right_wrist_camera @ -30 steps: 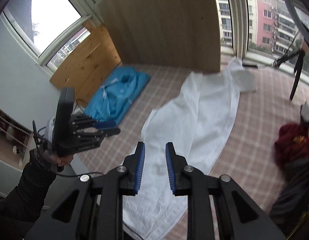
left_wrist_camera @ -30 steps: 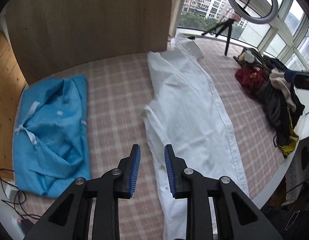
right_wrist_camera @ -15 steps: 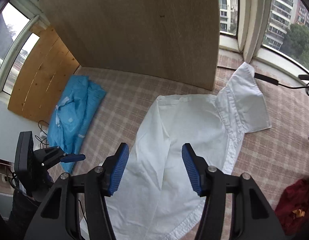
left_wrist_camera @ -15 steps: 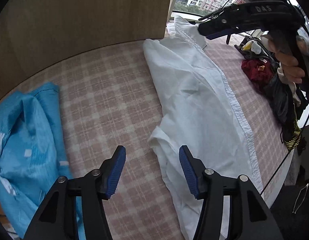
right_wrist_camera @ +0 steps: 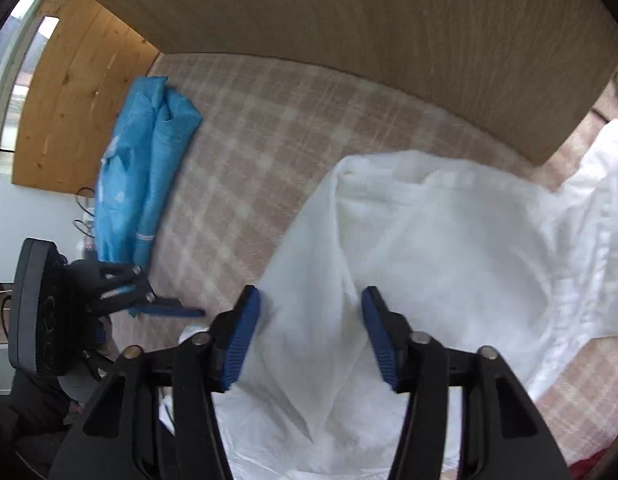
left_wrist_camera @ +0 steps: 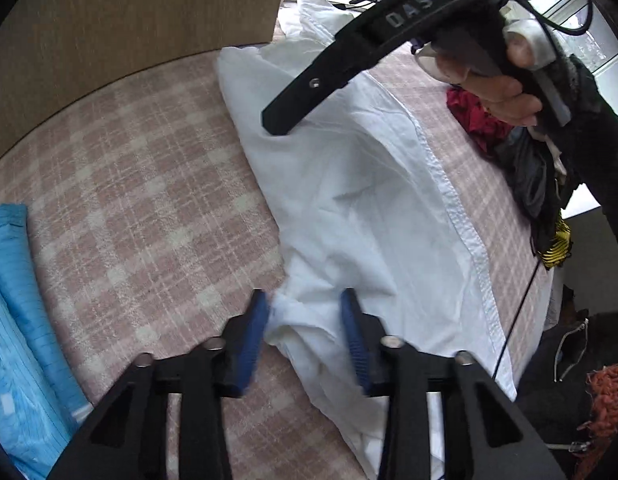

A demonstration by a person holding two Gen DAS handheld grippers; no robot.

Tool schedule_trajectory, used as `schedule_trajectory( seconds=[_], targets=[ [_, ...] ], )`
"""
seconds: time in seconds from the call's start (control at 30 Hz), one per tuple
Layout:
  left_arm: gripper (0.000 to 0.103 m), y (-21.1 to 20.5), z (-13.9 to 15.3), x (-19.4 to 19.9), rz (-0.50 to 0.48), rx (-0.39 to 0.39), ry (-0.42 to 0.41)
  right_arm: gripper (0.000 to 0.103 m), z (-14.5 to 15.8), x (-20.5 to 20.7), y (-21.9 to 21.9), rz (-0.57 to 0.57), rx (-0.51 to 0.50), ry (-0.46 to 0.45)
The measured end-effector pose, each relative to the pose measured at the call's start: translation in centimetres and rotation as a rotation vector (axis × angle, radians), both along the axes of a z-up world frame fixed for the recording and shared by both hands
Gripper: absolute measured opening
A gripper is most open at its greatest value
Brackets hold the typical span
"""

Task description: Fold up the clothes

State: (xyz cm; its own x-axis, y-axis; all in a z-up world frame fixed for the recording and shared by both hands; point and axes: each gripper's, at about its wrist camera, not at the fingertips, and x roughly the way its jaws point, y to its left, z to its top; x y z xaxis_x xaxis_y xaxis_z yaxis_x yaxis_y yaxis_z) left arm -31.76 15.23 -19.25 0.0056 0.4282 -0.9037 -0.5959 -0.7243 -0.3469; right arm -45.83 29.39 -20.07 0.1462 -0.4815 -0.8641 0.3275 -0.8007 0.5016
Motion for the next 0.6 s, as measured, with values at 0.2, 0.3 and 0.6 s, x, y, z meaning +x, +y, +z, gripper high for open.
schedule_trajectory(
  seconds=[0.2, 0.3, 0.6],
  targets=[
    [0.009, -1.0, 0.2, 1.0, 0.049, -0.064, 0.060, 0.006, 0.7, 0.0, 1.4, -0.123, -0.235, 0.054],
    [0.011, -1.8, -0.3, 1.5, 0.068, -0.141, 0.082, 0.005, -0.5, 0.2, 1.7, -0.142, -0.198, 0.064],
    [0.029, -1.3, 6.8, 2.4, 0.097, -0.232, 0.324, 0.015, 4.7, 2.2, 5.5, -0.224, -0.171, 0.289]
  ],
)
